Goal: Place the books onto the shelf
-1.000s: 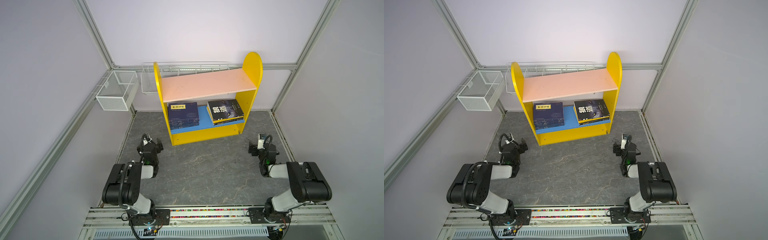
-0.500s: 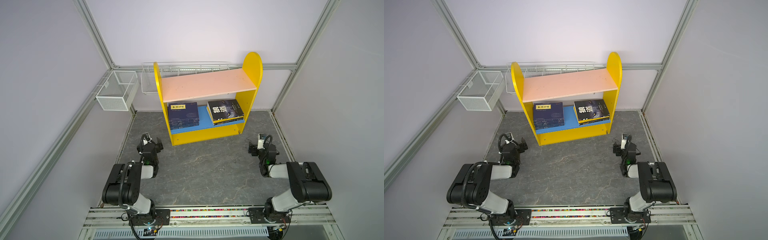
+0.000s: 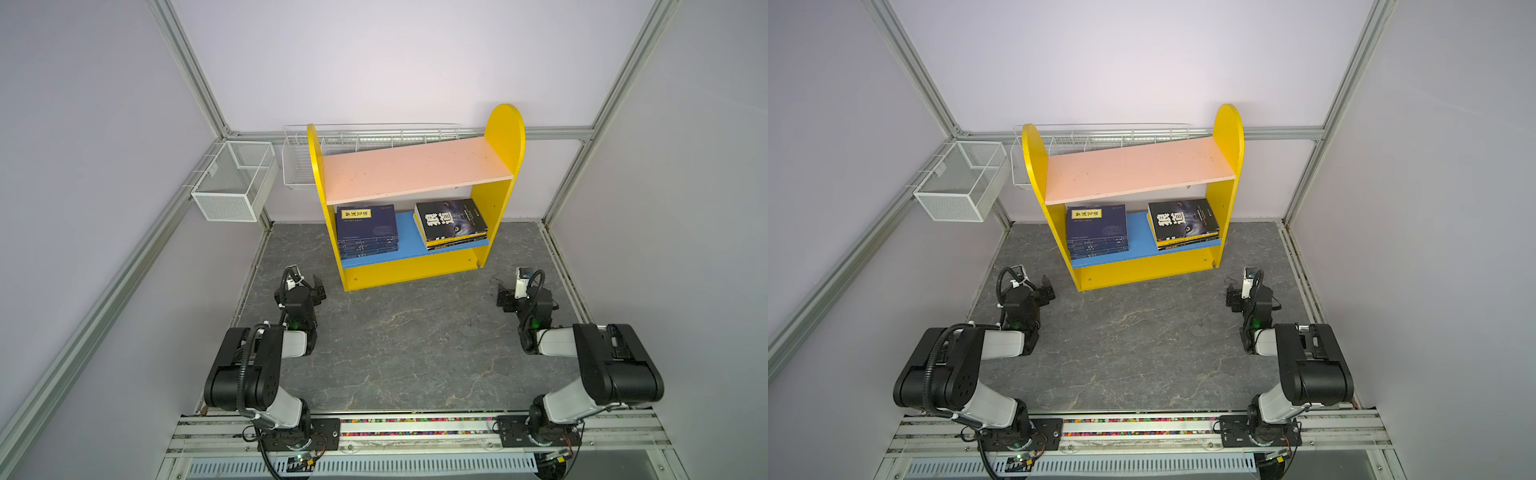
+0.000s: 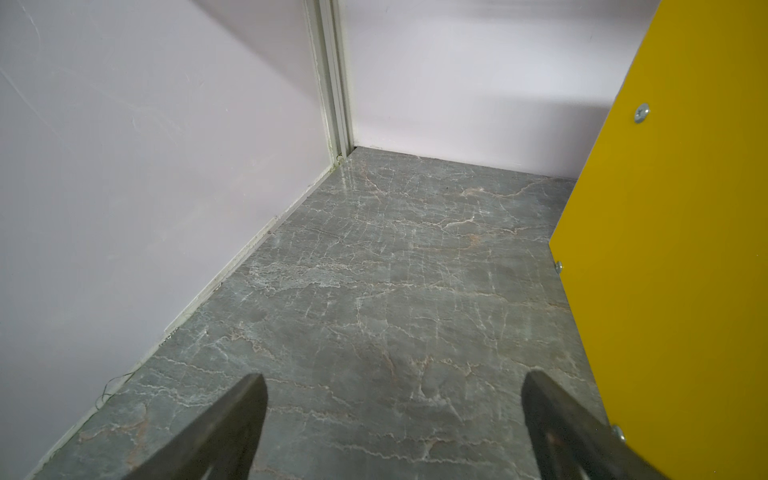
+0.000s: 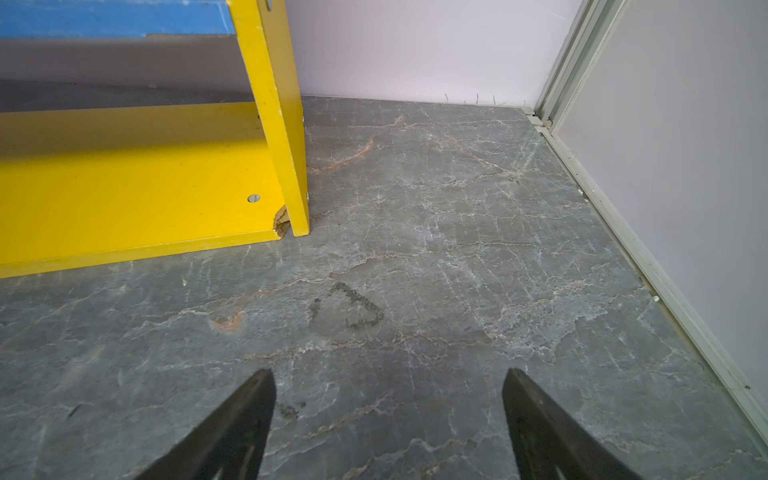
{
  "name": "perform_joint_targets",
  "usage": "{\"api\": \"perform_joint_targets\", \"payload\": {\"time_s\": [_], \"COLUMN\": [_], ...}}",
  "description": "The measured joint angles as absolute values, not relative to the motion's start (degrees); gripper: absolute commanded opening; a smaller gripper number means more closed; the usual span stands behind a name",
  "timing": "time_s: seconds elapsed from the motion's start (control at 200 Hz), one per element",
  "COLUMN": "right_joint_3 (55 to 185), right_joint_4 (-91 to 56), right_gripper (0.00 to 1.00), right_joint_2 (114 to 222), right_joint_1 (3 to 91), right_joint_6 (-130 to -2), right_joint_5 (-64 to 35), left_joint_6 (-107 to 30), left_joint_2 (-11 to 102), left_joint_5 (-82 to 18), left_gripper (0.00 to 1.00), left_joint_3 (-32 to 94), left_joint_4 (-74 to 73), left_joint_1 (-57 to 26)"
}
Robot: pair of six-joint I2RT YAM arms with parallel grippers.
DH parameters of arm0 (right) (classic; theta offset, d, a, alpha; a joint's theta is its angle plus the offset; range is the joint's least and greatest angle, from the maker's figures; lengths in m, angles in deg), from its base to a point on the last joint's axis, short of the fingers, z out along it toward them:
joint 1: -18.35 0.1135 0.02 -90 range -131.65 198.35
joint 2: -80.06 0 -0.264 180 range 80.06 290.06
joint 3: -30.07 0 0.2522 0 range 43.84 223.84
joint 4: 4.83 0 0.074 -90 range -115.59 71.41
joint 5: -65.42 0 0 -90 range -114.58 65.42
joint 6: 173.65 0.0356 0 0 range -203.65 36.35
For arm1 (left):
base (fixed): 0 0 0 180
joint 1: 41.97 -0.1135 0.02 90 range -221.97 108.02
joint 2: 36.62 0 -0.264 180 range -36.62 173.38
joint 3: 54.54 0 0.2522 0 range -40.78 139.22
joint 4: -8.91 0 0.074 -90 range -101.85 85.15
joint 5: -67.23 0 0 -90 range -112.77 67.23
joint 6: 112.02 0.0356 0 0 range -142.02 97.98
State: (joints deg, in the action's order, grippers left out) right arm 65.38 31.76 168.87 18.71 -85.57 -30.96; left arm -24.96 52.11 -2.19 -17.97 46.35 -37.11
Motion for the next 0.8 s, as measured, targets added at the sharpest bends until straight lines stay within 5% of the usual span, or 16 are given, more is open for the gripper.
{"api": "perform_joint_targets", "payload": {"time_s": [0.155,0.29,0.345,0.405,0.42,0.435,0.8], "right_joint_3": [65.38,65.38,65.38,65.38,65.38,65.38,65.38], "right_joint_4": [31.76,31.76,31.76,31.76,31.76,31.76,31.74], "right_gripper": [0.88,0.88,0.88,0.88,0.88,0.88,0.88], "right_joint_2": [168.87,168.87,168.87,168.87,168.87,168.87,168.87], "right_joint_1": [18.71,18.71,18.71,18.71,18.71,18.71,18.71], "right_joint_6": [-85.57,-85.57,-85.57,-85.57,-85.57,-85.57,-85.57], "right_joint_5": [-30.93,-30.93,-30.96,-30.93,-30.93,-30.93,-30.93], "left_joint_6": [-24.59,-24.5,-24.55,-24.37,-24.37,-24.41,-24.5], "left_joint_2": [52.17,52.2,52.2,52.2,52.2,52.2,52.22], "left_joint_5": [-2.32,-2.28,-2.26,-2.34,-2.23,-2.3,-2.26], "left_gripper": [0.12,0.07,0.28,0.68,0.91,1.0,0.99], "left_joint_3": [-17.97,-17.97,-17.97,-17.97,-17.97,-17.97,-17.97], "left_joint_4": [46.37,46.35,46.35,46.35,46.35,46.33,46.37], "left_joint_1": [-37.09,-37.09,-37.09,-37.09,-37.09,-37.09,-37.09]}}
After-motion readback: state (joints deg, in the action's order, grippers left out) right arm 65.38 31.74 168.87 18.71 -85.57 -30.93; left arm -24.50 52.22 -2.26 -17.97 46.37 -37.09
